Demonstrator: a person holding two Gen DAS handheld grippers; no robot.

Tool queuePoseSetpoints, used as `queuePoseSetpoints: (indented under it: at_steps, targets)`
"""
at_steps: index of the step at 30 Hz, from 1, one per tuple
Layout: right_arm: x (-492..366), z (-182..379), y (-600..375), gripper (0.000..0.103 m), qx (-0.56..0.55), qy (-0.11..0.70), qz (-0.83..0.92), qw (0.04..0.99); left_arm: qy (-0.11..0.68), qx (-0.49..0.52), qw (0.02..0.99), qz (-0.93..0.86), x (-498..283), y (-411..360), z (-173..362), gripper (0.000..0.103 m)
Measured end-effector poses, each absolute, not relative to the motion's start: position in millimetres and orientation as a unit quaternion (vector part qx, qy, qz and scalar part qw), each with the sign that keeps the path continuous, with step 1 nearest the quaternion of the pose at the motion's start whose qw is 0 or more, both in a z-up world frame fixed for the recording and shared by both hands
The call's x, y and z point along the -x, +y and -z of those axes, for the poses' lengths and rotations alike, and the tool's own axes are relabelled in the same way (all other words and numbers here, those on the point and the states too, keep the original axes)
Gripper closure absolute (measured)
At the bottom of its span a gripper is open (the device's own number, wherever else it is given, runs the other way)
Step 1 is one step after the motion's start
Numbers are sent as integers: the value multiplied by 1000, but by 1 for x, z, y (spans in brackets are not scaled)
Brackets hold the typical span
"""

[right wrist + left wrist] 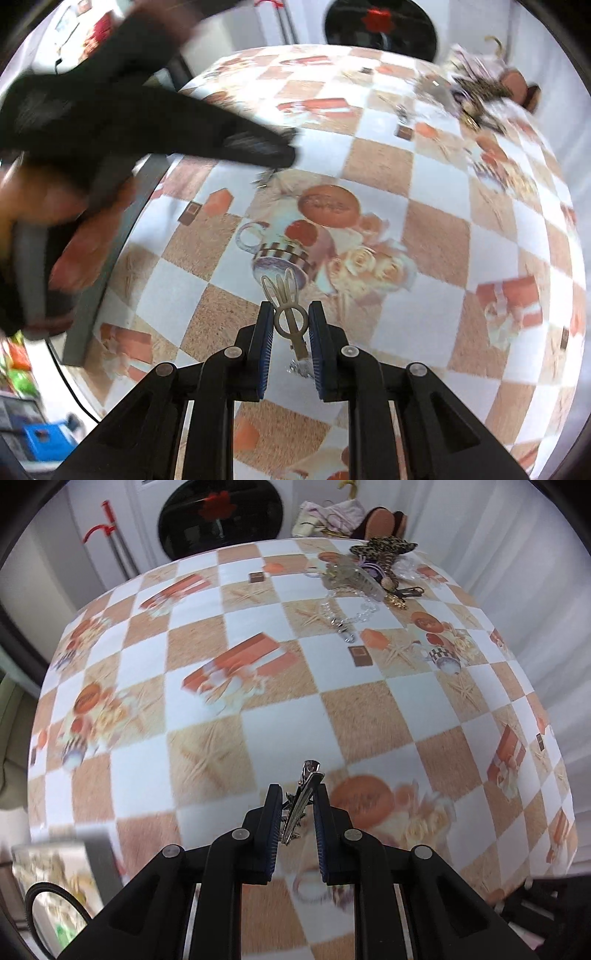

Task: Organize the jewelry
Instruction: 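Lift both clips and carry them over the white tray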

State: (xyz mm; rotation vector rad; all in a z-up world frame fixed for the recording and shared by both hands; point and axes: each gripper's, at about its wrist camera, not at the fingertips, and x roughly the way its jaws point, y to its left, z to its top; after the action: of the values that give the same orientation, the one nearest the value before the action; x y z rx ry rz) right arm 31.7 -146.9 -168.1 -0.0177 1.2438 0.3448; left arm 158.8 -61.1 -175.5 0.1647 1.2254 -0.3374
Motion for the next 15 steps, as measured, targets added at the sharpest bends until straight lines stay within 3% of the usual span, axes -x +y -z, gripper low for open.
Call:
queuePoseSetpoints:
  at_steps: [15]
  targets:
    - [-44, 155, -170, 83, -65, 608, -122, 782, 595, -40, 797, 99, -106, -14, 157, 81]
